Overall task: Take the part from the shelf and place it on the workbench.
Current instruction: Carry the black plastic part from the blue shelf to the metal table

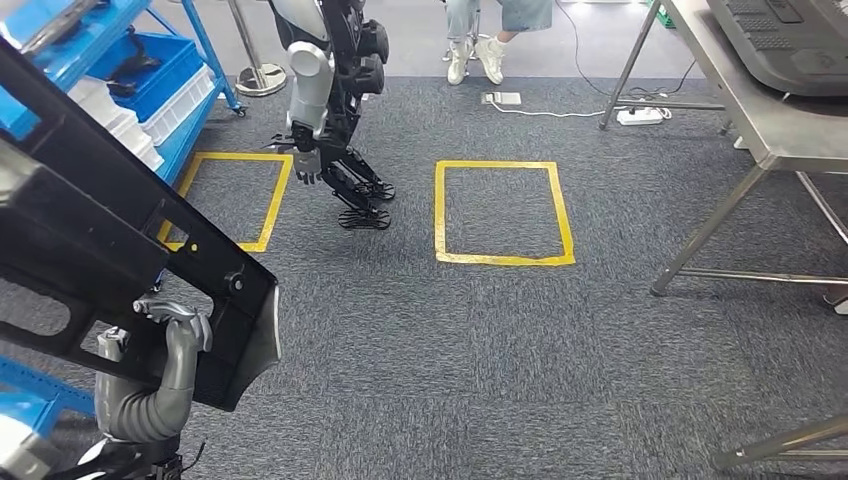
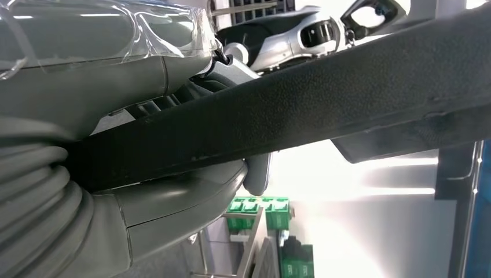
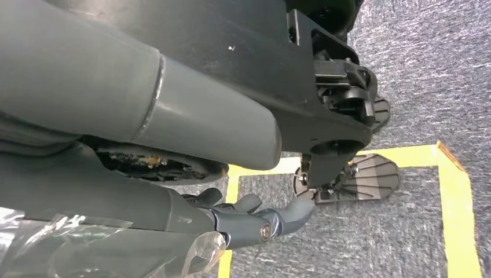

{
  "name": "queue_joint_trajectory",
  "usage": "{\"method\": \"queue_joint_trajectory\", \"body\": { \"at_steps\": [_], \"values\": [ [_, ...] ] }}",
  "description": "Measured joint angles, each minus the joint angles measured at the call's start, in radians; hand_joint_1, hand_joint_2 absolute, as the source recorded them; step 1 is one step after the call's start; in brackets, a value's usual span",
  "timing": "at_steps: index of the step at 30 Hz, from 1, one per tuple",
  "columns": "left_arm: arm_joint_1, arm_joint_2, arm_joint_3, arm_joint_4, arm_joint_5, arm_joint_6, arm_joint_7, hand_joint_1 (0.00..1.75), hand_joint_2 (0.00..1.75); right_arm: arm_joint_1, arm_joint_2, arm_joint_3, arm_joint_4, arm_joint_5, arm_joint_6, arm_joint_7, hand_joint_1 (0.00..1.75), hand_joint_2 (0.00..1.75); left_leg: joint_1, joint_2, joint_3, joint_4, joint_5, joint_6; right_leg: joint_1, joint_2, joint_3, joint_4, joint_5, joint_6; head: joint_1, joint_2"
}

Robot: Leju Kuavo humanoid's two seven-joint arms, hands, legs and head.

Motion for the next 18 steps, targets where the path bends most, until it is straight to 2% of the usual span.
{"method": "queue_joint_trajectory", "body": {
  "at_steps": [2, 4, 5, 6, 7, 8, 9, 10, 12, 13, 15, 17, 18],
  "values": [
    [-0.003, 0.0, -0.001, -0.004, 0.0, 0.001, 0.0, 1.75, 1.75, 0.001, -0.001, 0.0, 0.0, 0.001, 0.0, 0.003, 0.0, 0.0, 0.003, 0.018, 0.002, -0.007, 0.005, 0.012, 0.002, -0.028, -0.016, 0.036, -0.026, 0.01, 0.003, 0.0],
    [-0.003, 0.0, -0.001, -0.007, -0.001, 0.003, 0.0, 1.75, 1.75, -0.001, -0.002, 0.0, 0.0, 0.0, 0.0, 0.007, 0.0, 0.0, 0.003, 0.037, 0.004, -0.01, 0.006, 0.02, 0.005, -0.072, -0.067, 0.153, -0.092, 0.019, 0.006, 0.0],
    [-0.001, 0.0, -0.001, -0.007, -0.002, 0.006, 0.0, 1.75, 1.75, -0.002, -0.002, 0.0, 0.0, 0.0, 0.0, 0.01, 0.0, 0.0, 0.003, 0.048, 0.003, -0.009, 0.005, 0.022, 0.004, -0.082, -0.1, 0.226, -0.126, 0.022, 0.007, 0.0],
    [0.0, 0.0, -0.002, -0.007, -0.002, 0.008, 0.0, 1.75, 1.75, -0.003, -0.003, 0.0, 0.0, 0.0, -0.001, 0.012, 0.0, 0.0, 0.002, 0.059, 0.003, -0.009, 0.005, 0.022, 0.004, -0.086, -0.125, 0.282, -0.145, 0.025, 0.007, 0.0],
    [0.001, 0.0, -0.002, -0.007, -0.002, 0.01, 0.0, 1.75, 1.75, -0.003, -0.005, 0.0, 0.0, 0.0, -0.001, 0.014, 0.0, 0.0, 0.002, 0.07, 0.003, -0.009, 0.004, 0.022, 0.002, -0.088, -0.134, 0.306, -0.147, 0.027, 0.007, 0.0],
    [0.001, 0.0, -0.002, -0.007, -0.002, 0.011, 0.0, 1.75, 1.75, -0.003, -0.006, 0.0, 0.0, 0.001, -0.001, 0.016, 0.0, 0.0, 0.003, 0.078, 0.004, -0.009, 0.004, 0.021, 0.0, -0.091, -0.121, 0.284, -0.128, 0.029, 0.007, 0.0],
    [0.0, 0.0, -0.003, -0.007, -0.002, 0.012, 0.001, 1.75, 1.75, -0.003, -0.008, 0.0, 0.0, 0.0, -0.001, 0.018, 0.0, 0.0, 0.003, 0.087, 0.005, -0.008, 0.002, 0.02, -0.002, -0.099, -0.089, 0.222, -0.094, 0.03, 0.007, 0.0],
    [0.0, 0.0, -0.003, -0.007, -0.002, 0.012, 0.001, 1.75, 1.75, -0.003, -0.009, 0.0, 0.0, -0.001, -0.001, 0.019, 0.0, 0.0, 0.002, 0.094, 0.007, -0.008, 0.001, 0.018, -0.003, -0.116, -0.048, 0.142, -0.061, 0.031, 0.007, 0.0],
    [0.0, 0.0, -0.005, -0.008, -0.003, 0.013, 0.0, 1.75, 1.75, -0.003, -0.011, 0.0, 0.0, -0.003, 0.0, 0.02, 0.0, 0.0, -0.003, 0.106, 0.008, -0.004, -0.003, 0.009, -0.001, -0.142, 0.009, 0.022, -0.021, 0.024, 0.007, 0.0],
    [-0.001, 0.0, -0.006, -0.008, -0.004, 0.013, 0.0, 1.75, 1.75, -0.003, -0.011, 0.0, 0.0, -0.003, 0.0, 0.019, 0.0, 0.0, -0.006, 0.112, 0.009, -0.003, -0.005, 0.005, 0.001, -0.146, 0.017, 0.001, -0.017, 0.018, 0.007, 0.0],
    [-0.004, 0.0, -0.009, -0.009, -0.005, 0.013, 0.001, 1.75, 1.75, -0.002, -0.012, 0.0, 0.0, -0.004, 0.0, 0.012, 0.0, 0.0, -0.006, 0.125, 0.01, -0.002, -0.007, -0.004, 0.004, -0.13, 0.014, -0.002, -0.016, 0.004, 0.006, 0.0],
    [-0.009, 0.0, -0.012, -0.01, -0.004, 0.012, 0.003, 1.75, 1.75, -0.002, -0.013, 0.0, 0.0, -0.006, 0.0, -0.003, 0.0, 0.0, -0.001, 0.109, 0.0, 0.028, -0.031, -0.016, 0.001, -0.115, 0.014, -0.004, -0.012, -0.008, 0.004, 0.0],
    [-0.01, 0.0, -0.013, -0.011, -0.003, 0.011, 0.005, 1.75, 1.75, -0.002, -0.013, 0.0, 0.0, -0.007, 0.0, -0.012, 0.0, 0.0, 0.001, 0.092, -0.019, 0.075, -0.059, -0.021, -0.001, -0.109, 0.014, -0.005, -0.009, -0.013, 0.002, 0.0]
  ]
}}
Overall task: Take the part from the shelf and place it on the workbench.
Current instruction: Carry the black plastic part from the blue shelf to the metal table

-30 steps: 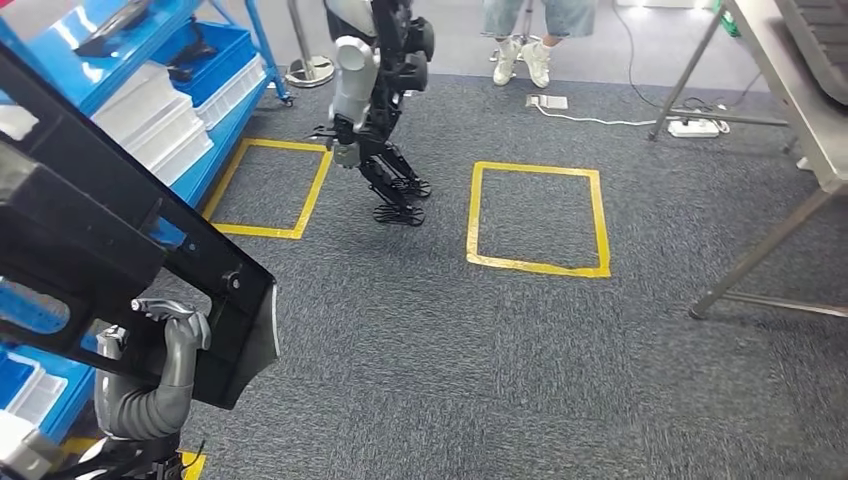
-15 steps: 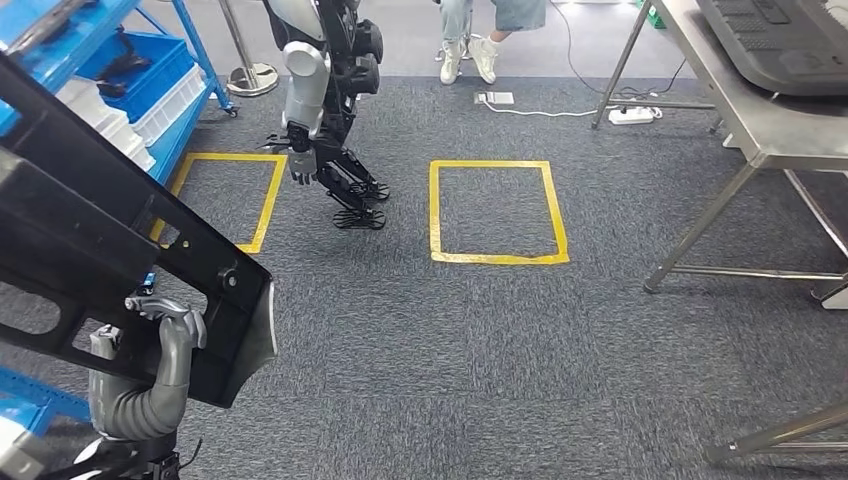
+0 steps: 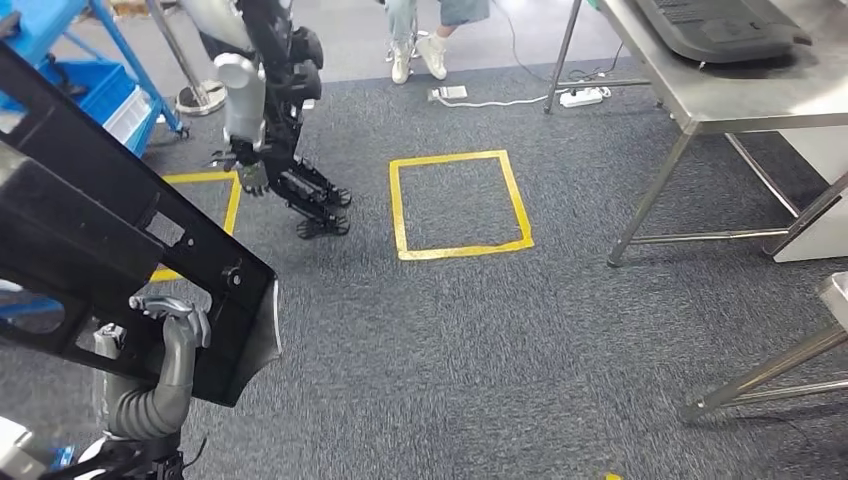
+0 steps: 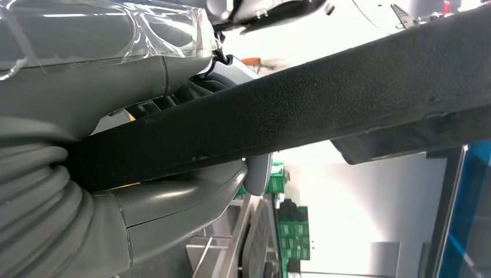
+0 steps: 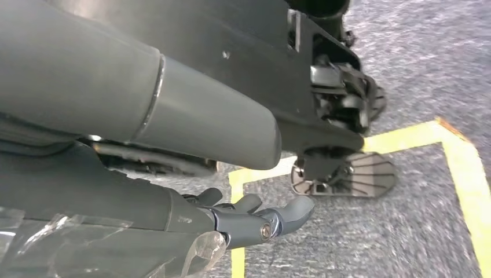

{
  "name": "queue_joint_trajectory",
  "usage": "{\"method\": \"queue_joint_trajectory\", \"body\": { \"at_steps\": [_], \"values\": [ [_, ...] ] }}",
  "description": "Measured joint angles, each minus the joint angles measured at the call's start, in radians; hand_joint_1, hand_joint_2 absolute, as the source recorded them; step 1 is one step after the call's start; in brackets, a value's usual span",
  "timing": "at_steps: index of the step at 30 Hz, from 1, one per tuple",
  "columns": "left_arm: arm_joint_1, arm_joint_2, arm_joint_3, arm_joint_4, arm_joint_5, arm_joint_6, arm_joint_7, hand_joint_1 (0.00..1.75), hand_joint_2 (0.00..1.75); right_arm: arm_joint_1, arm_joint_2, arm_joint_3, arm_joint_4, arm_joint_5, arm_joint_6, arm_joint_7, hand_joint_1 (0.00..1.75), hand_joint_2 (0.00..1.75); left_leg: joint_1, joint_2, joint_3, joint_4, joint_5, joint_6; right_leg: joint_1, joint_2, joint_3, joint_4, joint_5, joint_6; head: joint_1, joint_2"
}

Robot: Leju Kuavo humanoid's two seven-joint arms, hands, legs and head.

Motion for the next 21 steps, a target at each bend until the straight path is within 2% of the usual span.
{"method": "queue_joint_trajectory", "body": {
  "at_steps": [2, 3, 4, 5, 6, 8, 9, 10, 12, 14, 15, 17, 18, 19, 20, 21],
  "values": [
    [0.0, 0.0, -0.001, -0.001, 0.003, -0.001, 0.004, 1.75, 1.75, -0.001, -0.001, 0.0, 0.0, 0.0, 0.0, -0.013, 0.0, 0.0, 0.002, -0.03, -0.065, 0.144, -0.069, -0.006, -0.001, 0.015, -0.001, 0.0, 0.002, -0.006, -0.003, 0.0],
    [0.0, 0.0, -0.002, -0.001, 0.004, -0.001, 0.006, 1.75, 1.75, -0.001, -0.001, 0.0, 0.0, 0.001, 0.0, -0.017, 0.0, 0.0, 0.002, -0.035, -0.098, 0.211, -0.092, -0.007, 0.0, 0.024, -0.002, 0.0, 0.002, -0.007, -0.003, 0.0],
    [0.001, 0.0, -0.003, -0.001, 0.005, -0.002, 0.008, 1.75, 1.75, -0.001, -0.001, 0.0, 0.0, 0.002, 0.0, -0.019, 0.0, 0.0, 0.002, -0.037, -0.116, 0.245, -0.096, -0.006, 0.001, 0.034, -0.002, 0.001, 0.003, -0.007, -0.003, 0.0],
    [0.0, 0.0, -0.004, -0.001, 0.005, -0.003, 0.009, 1.75, 1.75, 0.0, -0.001, 0.0, 0.0, 0.003, 0.0, -0.02, 0.0, 0.0, 0.002, -0.039, -0.114, 0.237, -0.079, -0.004, 0.001, 0.044, 0.0, 0.001, 0.003, -0.007, -0.003, 0.0],
    [0.0, 0.0, -0.004, -0.001, 0.005, -0.004, 0.009, 1.75, 1.75, 0.0, 0.0, 0.0, 0.0, 0.003, 0.0, -0.018, 0.0, 0.0, 0.002, -0.044, -0.092, 0.185, -0.044, -0.001, 0.001, 0.056, 0.002, 0.001, 0.003, -0.007, -0.004, 0.0],
    [-0.001, 0.0, -0.006, -0.001, 0.004, -0.005, 0.011, 1.75, 1.75, -0.002, 0.003, 0.0, 0.0, 0.004, 0.0, -0.01, 0.0, 0.0, 0.002, -0.075, -0.022, 0.027, 0.031, 0.009, 0.002, 0.076, 0.004, 0.002, 0.003, -0.006, -0.004, 0.0],
    [-0.001, 0.0, -0.007, -0.002, 0.003, -0.005, 0.013, 1.75, 1.75, -0.003, 0.005, 0.0, 0.0, 0.004, 0.0, -0.005, 0.0, 0.0, 0.002, -0.09, 0.002, -0.032, 0.052, 0.013, 0.003, 0.085, 0.002, 0.002, 0.003, -0.003, -0.004, 0.0],
    [-0.001, 0.0, -0.008, -0.003, 0.003, -0.005, 0.015, 1.75, 1.75, -0.003, 0.008, 0.0, 0.0, 0.004, 0.0, 0.0, 0.0, 0.0, 0.0, -0.101, 0.012, -0.062, 0.059, 0.016, 0.002, 0.091, -0.001, 0.002, 0.005, 0.001, -0.004, 0.0],
    [-0.003, 0.0, -0.01, -0.005, 0.004, -0.005, 0.021, 1.75, 1.75, -0.001, 0.011, 0.0, 0.0, 0.004, 0.0, 0.01, 0.0, 0.0, -0.002, -0.098, 0.013, -0.074, 0.06, 0.025, -0.001, 0.104, -0.007, -0.002, 0.008, 0.015, -0.003, 0.0],
    [-0.006, 0.0, -0.012, -0.009, 0.006, -0.005, 0.023, 1.75, 1.75, 0.002, 0.012, 0.0, 0.0, 0.003, -0.001, 0.017, 0.0, 0.0, 0.001, -0.083, 0.018, -0.085, 0.068, 0.037, 0.0, 0.091, -0.015, 0.012, -0.003, 0.027, -0.001, 0.0],
    [-0.007, 0.0, -0.012, -0.011, 0.008, -0.005, 0.023, 1.75, 1.75, 0.001, 0.012, 0.0, 0.0, 0.003, 0.0, 0.019, 0.0, 0.0, 0.003, -0.074, 0.022, -0.092, 0.072, 0.041, 0.001, 0.073, -0.03, 0.047, -0.025, 0.031, 0.001, 0.0],
    [-0.004, 0.0, -0.012, -0.012, 0.018, -0.007, 0.021, 1.75, 1.75, -0.002, 0.011, 0.0, 0.0, 0.002, -0.004, 0.022, 0.0, 0.0, 0.001, -0.055, 0.023, -0.095, 0.073, 0.044, 0.003, 0.034, -0.09, 0.178, -0.094, 0.038, 0.005, 0.0],
    [-0.001, 0.0, -0.012, -0.012, 0.024, -0.011, 0.018, 1.75, 1.75, -0.003, 0.01, 0.0, 0.0, 0.002, -0.006, 0.022, 0.0, 0.0, 0.0, -0.044, 0.023, -0.095, 0.073, 0.044, 0.003, 0.026, -0.123, 0.248, -0.122, 0.04, 0.005, 0.0],
    [0.002, 0.0, -0.013, -0.012, 0.031, -0.017, 0.014, 1.75, 1.75, -0.004, 0.009, 0.0, 0.0, 0.002, -0.008, 0.023, 0.0, 0.0, -0.001, -0.033, 0.023, -0.095, 0.072, 0.045, 0.003, 0.022, -0.143, 0.292, -0.133, 0.042, 0.005, 0.0],
    [0.004, 0.0, -0.014, -0.012, 0.038, -0.024, 0.007, 1.75, 1.75, -0.004, 0.007, 0.0, 0.0, 0.003, -0.008, 0.022, 0.0, 0.0, -0.002, -0.022, 0.023, -0.094, 0.071, 0.045, 0.003, 0.02, -0.143, 0.295, -0.125, 0.042, 0.005, 0.0],
    [0.004, 0.0, -0.014, -0.012, 0.045, -0.03, -0.001, 1.75, 1.75, -0.004, 0.005, 0.0, 0.0, 0.003, -0.008, 0.022, 0.0, 0.0, -0.002, -0.013, 0.024, -0.094, 0.071, 0.045, 0.003, 0.015, -0.122, 0.255, -0.098, 0.041, 0.006, 0.0]
  ]
}}
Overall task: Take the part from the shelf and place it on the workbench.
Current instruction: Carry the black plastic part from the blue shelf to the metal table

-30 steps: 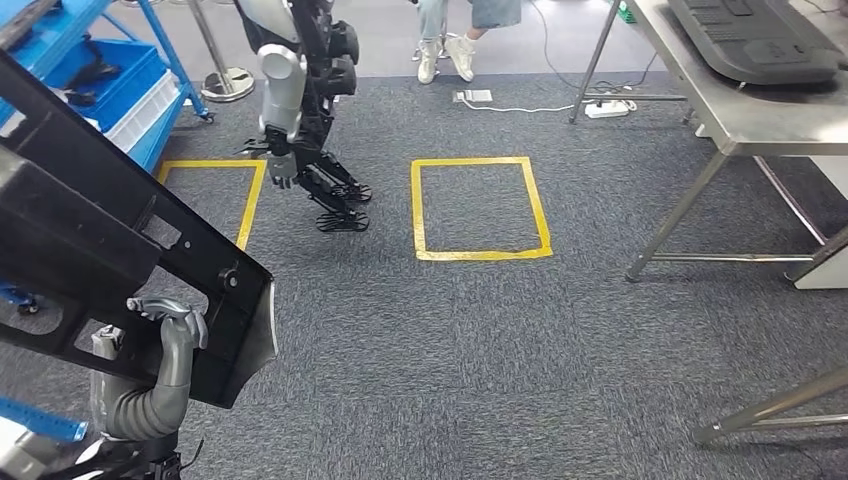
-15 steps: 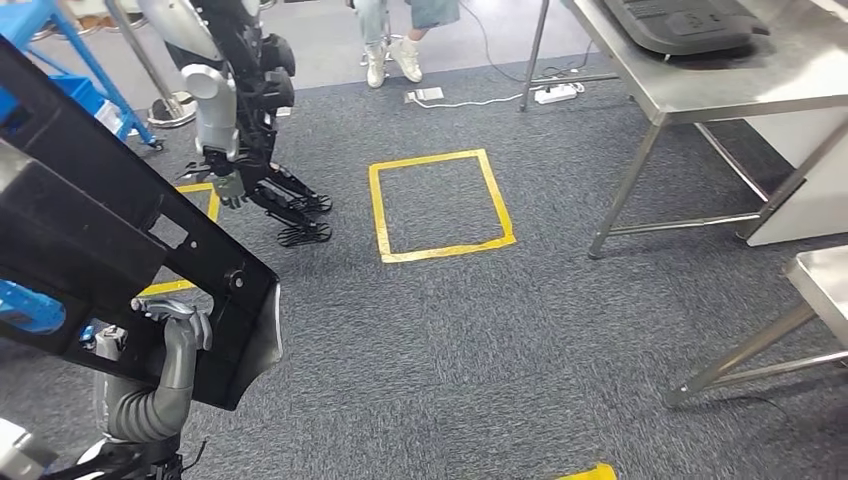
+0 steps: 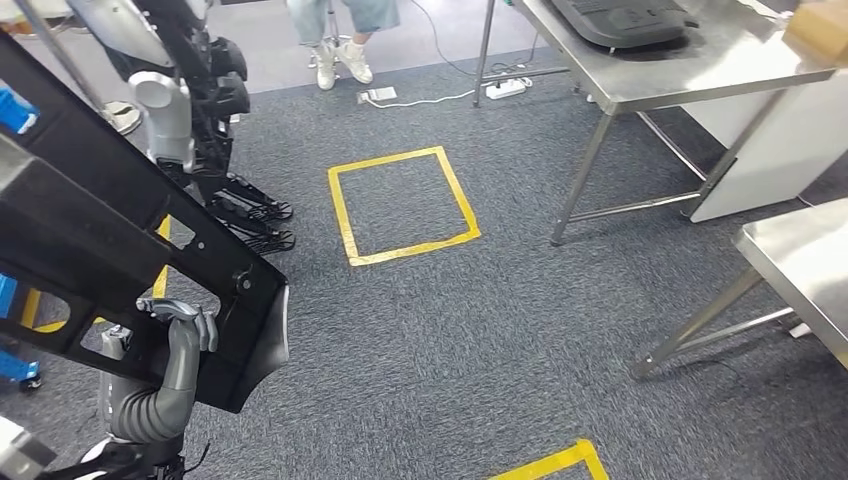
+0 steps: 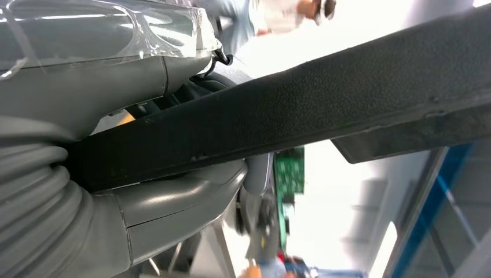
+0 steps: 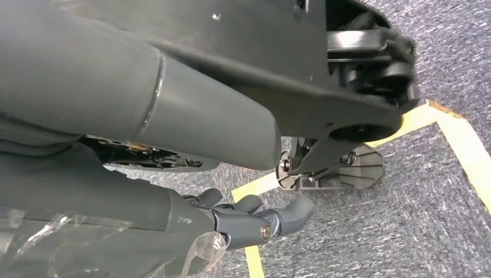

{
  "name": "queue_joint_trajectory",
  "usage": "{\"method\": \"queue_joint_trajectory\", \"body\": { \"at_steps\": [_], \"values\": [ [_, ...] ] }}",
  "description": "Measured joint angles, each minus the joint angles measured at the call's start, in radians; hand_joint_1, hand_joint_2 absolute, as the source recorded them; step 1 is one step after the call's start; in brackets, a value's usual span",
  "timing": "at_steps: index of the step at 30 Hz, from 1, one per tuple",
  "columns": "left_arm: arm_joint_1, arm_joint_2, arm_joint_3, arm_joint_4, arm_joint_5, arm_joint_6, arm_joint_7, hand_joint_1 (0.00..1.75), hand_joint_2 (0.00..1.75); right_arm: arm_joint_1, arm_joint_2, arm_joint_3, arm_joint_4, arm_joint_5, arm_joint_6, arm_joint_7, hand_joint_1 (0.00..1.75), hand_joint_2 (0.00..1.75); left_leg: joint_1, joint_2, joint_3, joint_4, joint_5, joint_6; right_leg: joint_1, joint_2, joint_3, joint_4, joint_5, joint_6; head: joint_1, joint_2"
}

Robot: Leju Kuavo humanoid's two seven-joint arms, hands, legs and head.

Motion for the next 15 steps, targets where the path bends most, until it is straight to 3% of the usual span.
{"method": "queue_joint_trajectory", "body": {
  "at_steps": [2, 4, 7, 8, 9, 11, 13, 14, 15],
  "values": [
    [0.0, 0.0, -0.001, 0.0, 0.009, -0.008, -0.015, 1.75, 1.75, 0.0, -0.004, 0.0, 0.0, 0.001, 0.0, -0.001, 0.0, 0.0, -0.002, 0.016, 0.003, 0.0, -0.002, -0.003, 0.003, -0.03, 0.081, -0.157, 0.067, -0.006, 0.001, 0.0],
    [-0.001, 0.0, -0.003, 0.0, 0.013, -0.011, -0.025, 1.75, 1.75, 0.0, -0.008, 0.0, 0.0, 0.002, 0.001, -0.002, 0.0, 0.0, -0.008, 0.029, 0.004, 0.002, -0.005, -0.009, 0.008, -0.055, 0.13, -0.26, 0.099, -0.018, 0.001, 0.0],
    [-0.003, 0.0, -0.006, 0.0, 0.016, -0.012, -0.029, 1.75, 1.75, 0.001, -0.011, 0.001, 0.0, 0.002, 0.001, -0.004, 0.0, 0.0, -0.008, 0.045, 0.005, 0.005, -0.01, -0.024, 0.008, -0.038, 0.13, -0.274, 0.104, -0.036, 0.001, 0.0],
    [-0.004, 0.0, -0.008, 0.0, 0.018, -0.012, -0.03, 1.75, 1.75, 0.002, -0.011, 0.001, 0.0, 0.003, 0.001, -0.005, 0.0, 0.0, -0.007, 0.035, 0.002, 0.019, -0.021, -0.03, 0.006, -0.03, 0.13, -0.276, 0.107, -0.041, 0.0, 0.0],
    [-0.004, 0.0, -0.008, 0.0, 0.018, -0.012, -0.032, 1.75, 1.75, 0.001, -0.011, 0.001, 0.0, 0.004, 0.001, -0.005, 0.0, 0.0, -0.005, 0.019, -0.011, 0.052, -0.043, -0.036, 0.002, -0.023, 0.13, -0.278, 0.111, -0.047, -0.002, 0.0],
    [-0.002, 0.0, -0.01, 0.0, 0.021, -0.013, -0.036, 1.75, 1.75, 0.001, -0.011, 0.001, 0.0, 0.007, 0.001, -0.007, 0.0, 0.0, 0.0, -0.016, -0.067, 0.182, -0.112, -0.046, -0.002, -0.007, 0.129, -0.278, 0.115, -0.053, -0.007, 0.0],
    [0.0, 0.0, -0.012, 0.0, 0.024, -0.015, -0.04, 1.75, 1.75, 0.001, -0.011, 0.001, 0.0, 0.01, 0.001, -0.007, 0.0, 0.0, 0.004, -0.024, -0.127, 0.311, -0.16, -0.052, -0.002, 0.011, 0.127, -0.278, 0.116, -0.055, -0.008, 0.0],
    [0.001, 0.0, -0.013, 0.0, 0.025, -0.017, -0.042, 1.75, 1.75, 0.002, -0.011, 0.001, 0.0, 0.011, 0.001, -0.007, 0.0, 0.0, 0.005, -0.025, -0.137, 0.332, -0.16, -0.053, -0.002, 0.021, 0.126, -0.277, 0.117, -0.055, -0.008, 0.0],
    [0.001, 0.0, -0.013, 0.0, 0.026, -0.019, -0.044, 1.75, 1.75, 0.002, -0.011, 0.001, 0.0, 0.011, 0.001, -0.007, 0.0, 0.0, 0.006, -0.026, -0.128, 0.309, -0.141, -0.053, -0.002, 0.031, 0.127, -0.277, 0.117, -0.055, -0.008, 0.0]
  ]
}}
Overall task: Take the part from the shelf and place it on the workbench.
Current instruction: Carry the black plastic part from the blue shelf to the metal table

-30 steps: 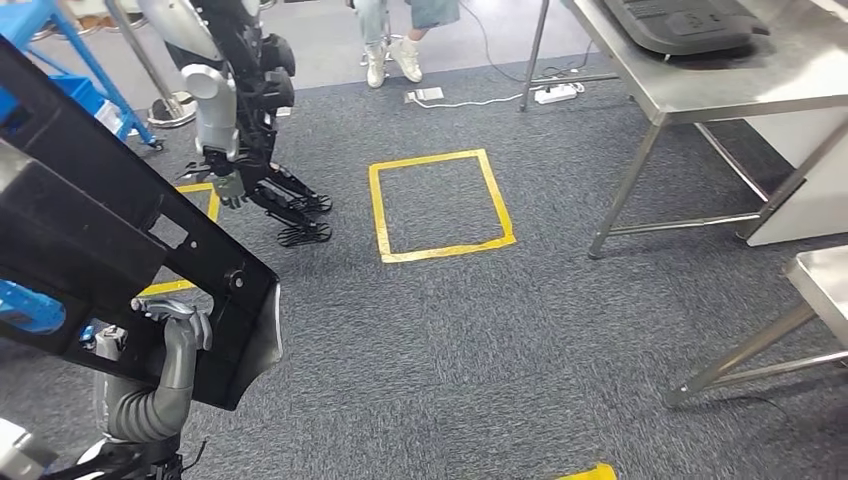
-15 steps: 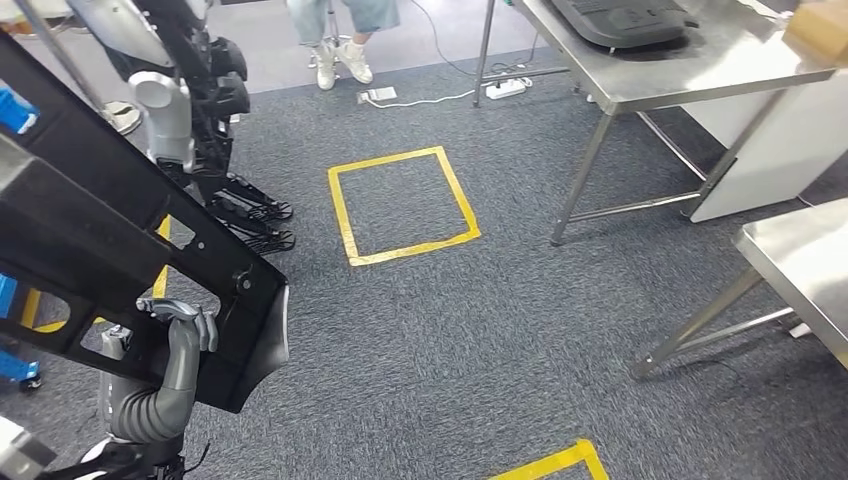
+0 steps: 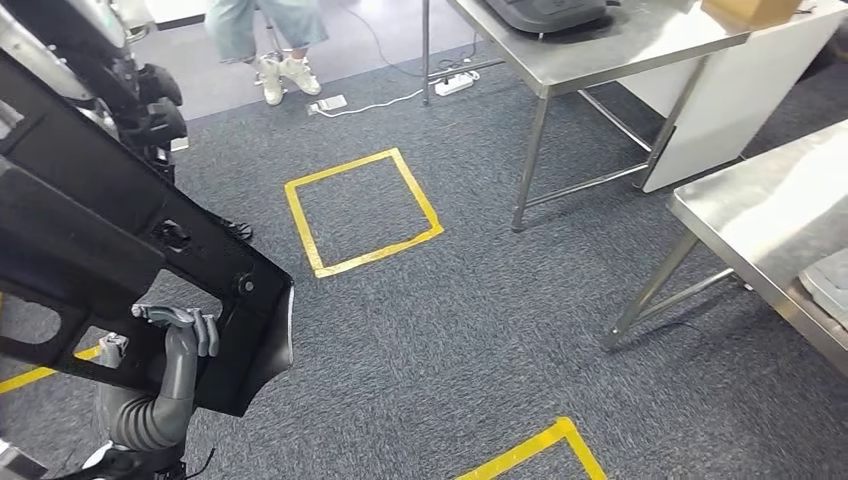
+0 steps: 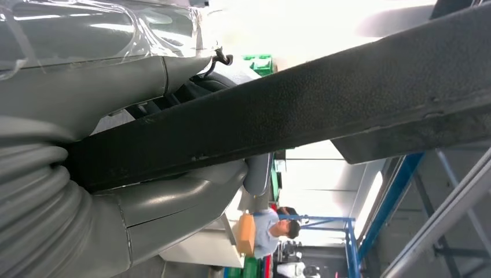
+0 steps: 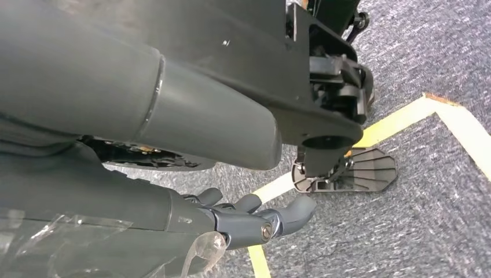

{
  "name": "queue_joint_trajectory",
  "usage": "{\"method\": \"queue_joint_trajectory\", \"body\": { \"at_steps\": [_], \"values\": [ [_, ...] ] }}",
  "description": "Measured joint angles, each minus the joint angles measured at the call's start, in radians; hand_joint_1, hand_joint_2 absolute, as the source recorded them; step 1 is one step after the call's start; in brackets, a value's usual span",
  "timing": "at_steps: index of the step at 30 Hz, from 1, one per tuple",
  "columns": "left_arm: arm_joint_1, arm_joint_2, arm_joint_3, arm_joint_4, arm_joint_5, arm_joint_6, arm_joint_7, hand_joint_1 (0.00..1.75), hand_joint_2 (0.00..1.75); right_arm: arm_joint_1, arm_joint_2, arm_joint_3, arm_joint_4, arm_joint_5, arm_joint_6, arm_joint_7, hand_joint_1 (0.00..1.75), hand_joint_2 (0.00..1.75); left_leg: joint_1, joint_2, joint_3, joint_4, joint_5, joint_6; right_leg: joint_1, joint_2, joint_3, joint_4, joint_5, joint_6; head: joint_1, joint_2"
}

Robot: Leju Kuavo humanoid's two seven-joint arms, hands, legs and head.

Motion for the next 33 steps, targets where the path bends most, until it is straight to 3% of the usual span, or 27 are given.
{"method": "queue_joint_trajectory", "body": {
  "at_steps": [3, 5, 7, 9, 10, 12, 14, 15, 16, 18, 19, 21, 23, 24, 25, 27, 29, 30, 31, 33],
  "values": [
    [0.0, 0.0, 0.0, 0.0, 0.004, -0.005, -0.006, 1.75, 1.75, -0.001, 0.0, 0.0, 0.0, 0.0, 0.0, 0.0, 0.0, 0.0, 0.003, -0.031, 0.099, -0.219, 0.105, 0.005, 0.002, 0.03, 0.003, 0.002, 0.0, 0.005, 0.0, 0.0],
    [0.0, 0.0, 0.0, 0.0, 0.027, -0.02, -0.019, 1.75, 1.75, -0.001, 0.0, 0.0, 0.0, 0.002, 0.0, 0.0, 0.0, 0.0, 0.002, -0.053, 0.132, -0.299, 0.13, 0.01, 0.004, 0.045, -0.003, 0.004, 0.001, 0.013, 0.0, 0.0],
    [0.001, 0.0, 0.001, 0.0, 0.085, -0.056, -0.05, 1.75, 1.75, 0.002, -0.001, 0.0, 0.0, 0.004, 0.0, 0.003, 0.0, 0.0, 0.0, -0.046, 0.132, -0.304, 0.13, 0.019, 0.003, 0.057, -0.008, 0.004, 0.002, 0.024, 0.001, 0.0],
    [0.0, 0.0, 0.003, 0.0, 0.136, -0.087, -0.078, 1.75, 1.75, 0.005, -0.003, 0.001, 0.0, 0.008, 0.0, 0.009, 0.0, 0.0, 0.003, -0.032, 0.134, -0.309, 0.135, 0.031, 0.002, 0.033, -0.02, 0.028, -0.016, 0.035, 0.003, 0.0],
    [0.0, -0.001, 0.004, 0.0, 0.147, -0.094, -0.086, 1.75, 1.75, 0.004, -0.005, 0.003, 0.0, 0.01, 0.0, 0.012, 0.0, 0.0, 0.005, -0.023, 0.135, -0.312, 0.137, 0.037, 0.002, 0.012, -0.038, 0.067, -0.041, 0.041, 0.004, 0.0],
    [0.003, -0.001, 0.006, 0.0, 0.156, -0.098, -0.091, 1.75, 1.75, 0.003, -0.007, 0.005, 0.0, 0.011, 0.0, 0.016, 0.0, 0.0, 0.004, -0.006, 0.134, -0.312, 0.137, 0.044, 0.0, -0.022, -0.105, 0.209, -0.112, 0.052, 0.008, 0.0],
    [0.005, -0.001, 0.008, 0.0, 0.16, -0.097, -0.091, 1.75, 1.75, 0.003, -0.01, 0.006, 0.0, 0.01, 0.0, 0.017, 0.0, 0.0, 0.004, 0.013, 0.134, -0.312, 0.136, 0.045, -0.004, -0.028, -0.16, 0.321, -0.147, 0.059, 0.008, 0.0],
    [0.006, -0.001, 0.009, 0.0, 0.16, -0.096, -0.091, 1.75, 1.75, 0.003, -0.012, 0.007, 0.0, 0.01, 0.0, 0.017, 0.0, 0.0, 0.005, 0.022, 0.135, -0.312, 0.135, 0.044, -0.007, -0.03, -0.16, 0.319, -0.135, 0.062, 0.009, 0.0],
    [0.006, -0.001, 0.01, 0.0, 0.16, -0.095, -0.091, 1.75, 1.75, 0.003, -0.014, 0.007, 0.0, 0.01, 0.0, 0.016, 0.0, 0.0, 0.006, 0.031, 0.136, -0.311, 0.134, 0.042, -0.009, -0.036, -0.139, 0.274, -0.106, 0.064, 0.009, 0.0],
    [0.007, -0.001, 0.01, 0.001, 0.158, -0.094, -0.093, 1.75, 1.75, 0.003, -0.016, 0.008, 0.0, 0.009, 0.0, 0.012, 0.0, 0.0, 0.005, 0.045, 0.14, -0.308, 0.128, 0.034, -0.012, -0.07, -0.062, 0.119, -0.037, 0.067, 0.009, 0.0],
    [0.007, -0.001, 0.01, 0.001, 0.156, -0.094, -0.095, 1.75, 1.75, 0.002, -0.017, 0.008, 0.0, 0.009, 0.0, 0.01, 0.0, 0.0, 0.003, 0.051, 0.141, -0.306, 0.125, 0.028, -0.013, -0.083, -0.033, 0.06, -0.016, 0.064, 0.009, 0.0],
    [0.007, -0.001, 0.01, 0.001, 0.149, -0.093, -0.098, 1.75, 1.75, 0.0, -0.017, 0.009, 0.0, 0.009, 0.0, 0.006, 0.0, 0.0, -0.002, 0.063, 0.144, -0.304, 0.121, 0.017, -0.009, -0.086, -0.018, 0.022, -0.008, 0.052, 0.008, 0.0],
    [0.005, -0.001, 0.01, 0.001, 0.14, -0.091, -0.101, 1.75, 1.75, 0.0, -0.017, 0.009, 0.0, 0.008, 0.0, 0.0, 0.0, 0.0, 0.002, 0.071, 0.147, -0.302, 0.116, 0.006, -0.007, -0.068, -0.022, 0.022, -0.006, 0.036, 0.007, 0.0],
    [0.002, -0.002, 0.009, 0.001, 0.134, -0.089, -0.103, 1.75, 1.75, 0.0, -0.017, 0.009, 0.0, 0.008, 0.0, -0.004, 0.0, 0.0, 0.005, 0.063, 0.142, -0.287, 0.103, 0.001, -0.008, -0.061, -0.022, 0.022, -0.004, 0.028, 0.006, 0.0],
    [0.0, -0.002, 0.009, 0.001, 0.129, -0.088, -0.103, 1.75, 1.75, -0.001, -0.018, 0.009, 0.0, 0.007, 0.0, -0.008, 0.0, 0.0, 0.007, 0.049, 0.128, -0.251, 0.08, -0.004, -0.009, -0.053, -0.022, 0.021, -0.001, 0.022, 0.005, 0.0],
    [-0.004, -0.002, 0.008, 0.003, 0.119, -0.087, -0.102, 1.75, 1.75, -0.002, -0.019, 0.009, 0.0, 0.001, 0.0, -0.017, 0.0, 0.0, 0.009, 0.016, 0.068, -0.118, 0.011, -0.008, -0.009, -0.036, -0.024, 0.021, 0.002, 0.014, 0.003, 0.0],
    [-0.017, -0.009, 0.002, 0.009, 0.103, -0.086, -0.093, 1.75, 1.75, -0.002, -0.023, 0.009, 0.0, -0.014, 0.0, -0.025, 0.0, 0.0, 0.009, 0.004, 0.008, 0.003, -0.029, -0.007, -0.004, -0.017, -0.027, 0.021, 0.004, 0.01, 0.001, 0.0],
    [-0.029, -0.016, -0.005, 0.015, 0.091, -0.083, -0.086, 1.75, 1.75, -0.001, -0.027, 0.009, 0.0, -0.024, 0.0, -0.029, 0.0, 0.0, 0.008, 0.002, 0.001, 0.013, -0.021, -0.002, 0.0, -0.007, -0.027, 0.021, 0.004, 0.009, 0.001, 0.0],
    [-0.047, -0.025, -0.015, 0.022, 0.078, -0.079, -0.079, 1.75, 1.75, -0.001, -0.031, 0.009, 0.0, -0.033, 0.0, -0.03, 0.0, 0.0, 0.006, -0.001, 0.014, -0.021, 0.006, 0.005, 0.004, 0.002, -0.027, 0.021, 0.005, 0.008, 0.0, 0.0],
    [-0.083, -0.043, -0.041, 0.037, 0.056, -0.068, -0.07, 1.75, 1.75, -0.001, -0.039, 0.008, 0.0, -0.047, 0.0, -0.028, 0.0, 0.0, -0.002, -0.031, 0.077, -0.165, 0.077, 0.03, 0.008, 0.02, -0.027, 0.021, 0.007, 0.009, 0.0, 0.0]
  ]
}}
